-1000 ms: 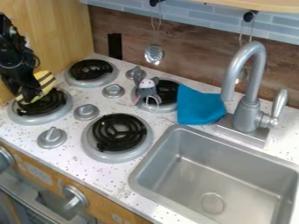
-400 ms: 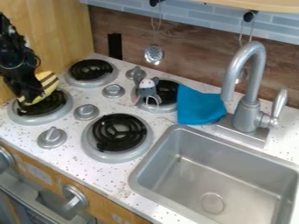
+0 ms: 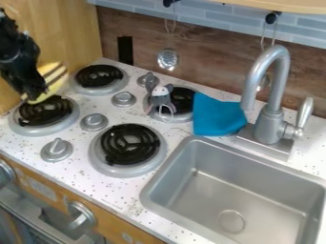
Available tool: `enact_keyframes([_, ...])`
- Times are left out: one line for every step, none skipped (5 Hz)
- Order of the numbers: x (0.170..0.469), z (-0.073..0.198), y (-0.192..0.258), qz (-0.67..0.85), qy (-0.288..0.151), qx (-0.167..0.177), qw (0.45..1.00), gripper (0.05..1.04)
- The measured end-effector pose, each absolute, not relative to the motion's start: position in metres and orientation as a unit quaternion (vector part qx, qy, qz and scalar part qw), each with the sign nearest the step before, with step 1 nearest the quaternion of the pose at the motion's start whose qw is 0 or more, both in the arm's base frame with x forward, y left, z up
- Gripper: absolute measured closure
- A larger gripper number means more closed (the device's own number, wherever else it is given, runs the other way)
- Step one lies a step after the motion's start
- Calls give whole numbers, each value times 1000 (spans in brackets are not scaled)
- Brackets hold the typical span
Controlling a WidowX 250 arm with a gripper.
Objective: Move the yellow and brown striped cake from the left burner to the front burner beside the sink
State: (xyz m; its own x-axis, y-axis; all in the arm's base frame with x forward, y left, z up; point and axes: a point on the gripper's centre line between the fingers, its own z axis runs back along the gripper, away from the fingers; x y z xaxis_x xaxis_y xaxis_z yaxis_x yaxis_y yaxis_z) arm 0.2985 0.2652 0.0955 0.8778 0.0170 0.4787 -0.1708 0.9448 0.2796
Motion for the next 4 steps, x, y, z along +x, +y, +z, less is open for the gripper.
enact_keyframes([302, 112, 227, 15, -270, 120, 955, 597])
enact_keyframes([300, 106, 185, -30, -267, 93, 959, 597])
enact_keyframes([295, 101, 157, -59, -268, 90, 957, 597])
enact_keyframes([294, 89, 124, -105, -262, 79, 956, 597])
